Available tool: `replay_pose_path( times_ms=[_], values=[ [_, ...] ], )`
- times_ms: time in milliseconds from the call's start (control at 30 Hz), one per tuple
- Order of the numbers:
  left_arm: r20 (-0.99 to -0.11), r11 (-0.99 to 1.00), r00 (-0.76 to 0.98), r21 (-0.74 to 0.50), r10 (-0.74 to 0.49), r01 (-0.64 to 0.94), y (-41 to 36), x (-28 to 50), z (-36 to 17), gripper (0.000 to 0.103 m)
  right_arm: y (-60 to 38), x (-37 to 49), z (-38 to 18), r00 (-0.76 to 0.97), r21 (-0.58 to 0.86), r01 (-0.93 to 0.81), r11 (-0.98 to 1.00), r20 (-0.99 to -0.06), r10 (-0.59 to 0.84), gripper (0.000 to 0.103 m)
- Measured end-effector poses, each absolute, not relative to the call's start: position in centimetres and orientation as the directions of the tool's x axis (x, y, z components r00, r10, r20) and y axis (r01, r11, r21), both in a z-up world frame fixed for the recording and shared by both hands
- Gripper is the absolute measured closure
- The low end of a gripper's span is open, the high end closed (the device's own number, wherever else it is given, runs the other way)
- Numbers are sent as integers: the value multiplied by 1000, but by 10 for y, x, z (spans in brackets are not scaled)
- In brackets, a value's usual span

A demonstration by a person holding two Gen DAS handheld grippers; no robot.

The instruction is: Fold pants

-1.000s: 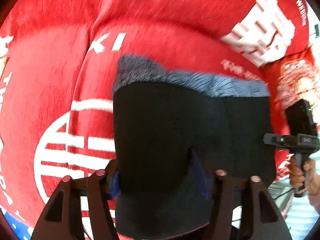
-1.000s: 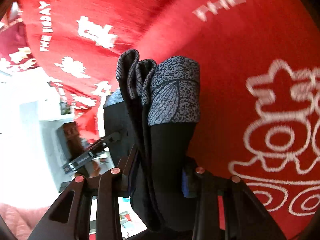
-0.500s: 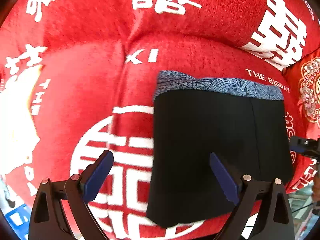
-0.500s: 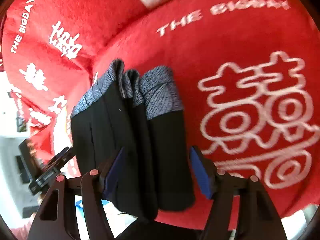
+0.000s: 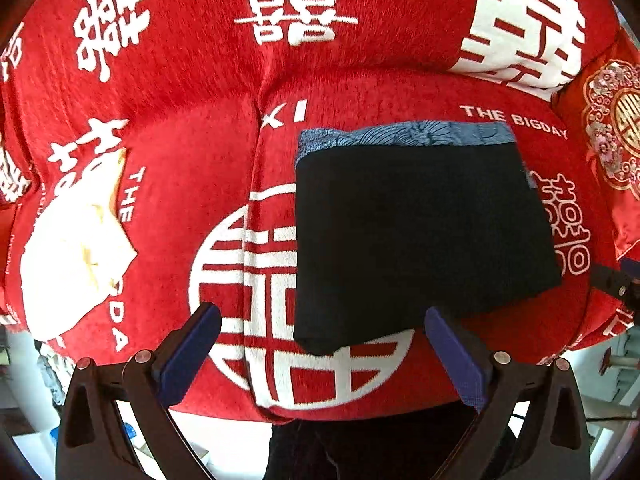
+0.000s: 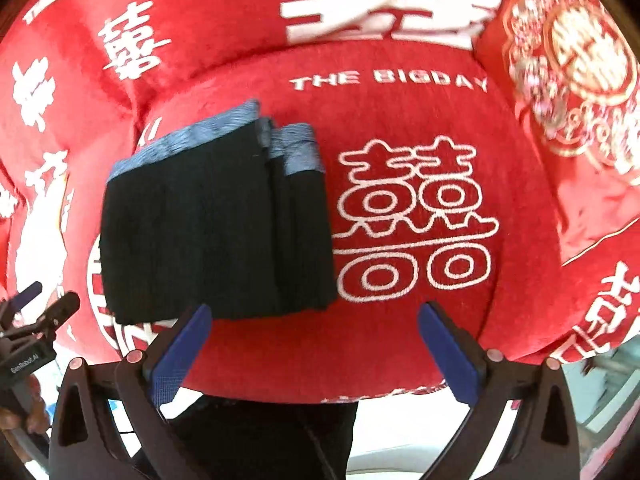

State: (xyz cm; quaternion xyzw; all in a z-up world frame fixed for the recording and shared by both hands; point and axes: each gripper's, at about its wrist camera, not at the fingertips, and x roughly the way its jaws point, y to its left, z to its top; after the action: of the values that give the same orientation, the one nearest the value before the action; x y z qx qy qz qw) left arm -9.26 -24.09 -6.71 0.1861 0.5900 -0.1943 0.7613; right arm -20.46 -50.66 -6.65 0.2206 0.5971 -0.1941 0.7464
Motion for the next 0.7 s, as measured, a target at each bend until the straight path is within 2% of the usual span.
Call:
replay_pose_path(
  times_ms=[267, 700],
  values=[
    [-965, 874, 256, 73, -59, 480, -234, -107, -30, 1, -453, -199, -27, 219, 68, 490, 869, -975, -47, 0],
    [-961, 879, 268, 72, -65, 472, -212, -119, 6, 1, -425, -211, 2, 204, 62, 559, 827, -977, -64, 0]
  ],
)
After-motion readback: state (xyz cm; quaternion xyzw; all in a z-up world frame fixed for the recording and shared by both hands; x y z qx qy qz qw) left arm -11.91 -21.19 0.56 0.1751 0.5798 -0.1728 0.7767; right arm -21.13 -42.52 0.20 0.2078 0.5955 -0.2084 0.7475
